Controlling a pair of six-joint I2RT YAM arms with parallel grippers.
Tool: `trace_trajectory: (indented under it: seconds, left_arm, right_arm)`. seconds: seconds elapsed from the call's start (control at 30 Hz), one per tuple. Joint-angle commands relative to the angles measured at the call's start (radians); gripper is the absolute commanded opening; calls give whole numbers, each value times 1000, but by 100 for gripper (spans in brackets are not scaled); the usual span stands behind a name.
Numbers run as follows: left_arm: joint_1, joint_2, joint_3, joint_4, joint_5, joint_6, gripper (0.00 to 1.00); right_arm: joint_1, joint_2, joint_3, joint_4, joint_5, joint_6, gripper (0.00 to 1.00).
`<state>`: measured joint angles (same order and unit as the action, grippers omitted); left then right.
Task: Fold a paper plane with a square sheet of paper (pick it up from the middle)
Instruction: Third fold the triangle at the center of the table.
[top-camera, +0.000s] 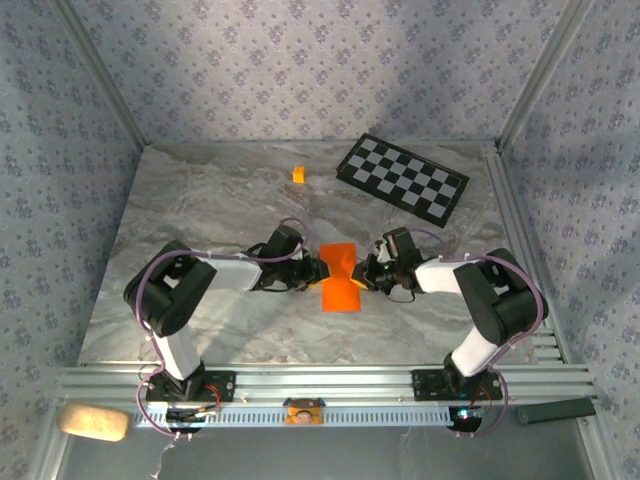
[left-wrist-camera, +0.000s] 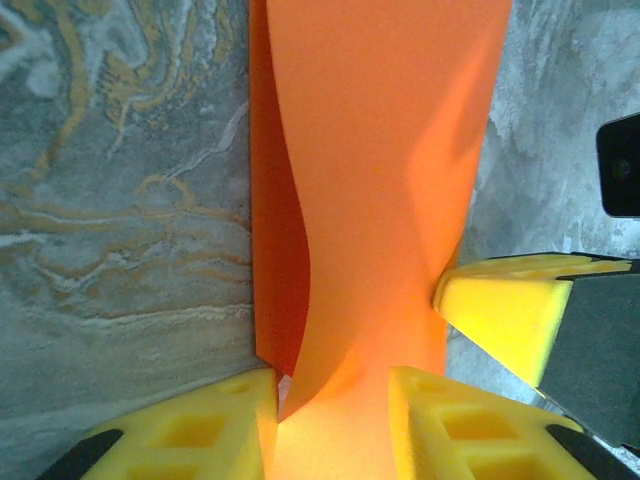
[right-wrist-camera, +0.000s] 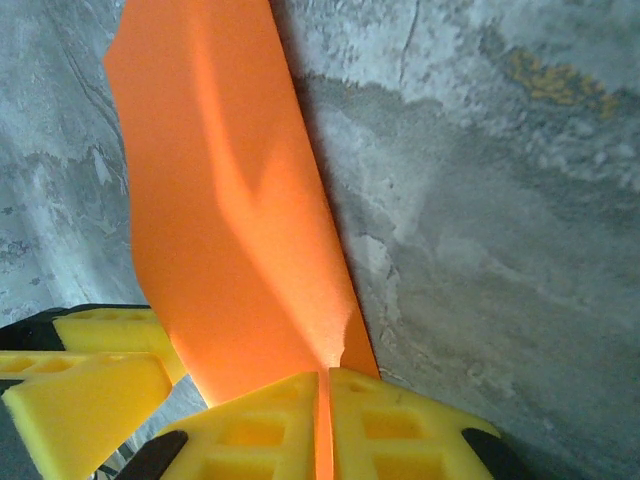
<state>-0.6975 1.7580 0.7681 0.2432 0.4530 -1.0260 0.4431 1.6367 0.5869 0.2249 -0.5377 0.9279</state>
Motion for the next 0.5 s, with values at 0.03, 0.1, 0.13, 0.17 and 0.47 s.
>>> trace_trajectory:
  seconds: [0.03, 0.1, 0.13, 0.17, 0.47]
  left_arm:
    - [11, -31, -28, 101, 1, -34, 34]
    - [13, -34, -36, 125, 2, -45, 34]
    - [13, -35, -38, 130, 3, -46, 34]
    - [14, -35, -39, 134, 4, -46, 34]
    - [16, -35, -37, 109, 11, -48, 27]
  right_arm:
    - [12, 33, -25, -63, 55, -3, 13]
    - [11, 35, -24, -64, 55, -3, 13]
    - [12, 36, -25, -62, 55, -4, 13]
    - [12, 35, -26, -62, 55, -2, 13]
    - [14, 24, -30, -62, 65, 3, 13]
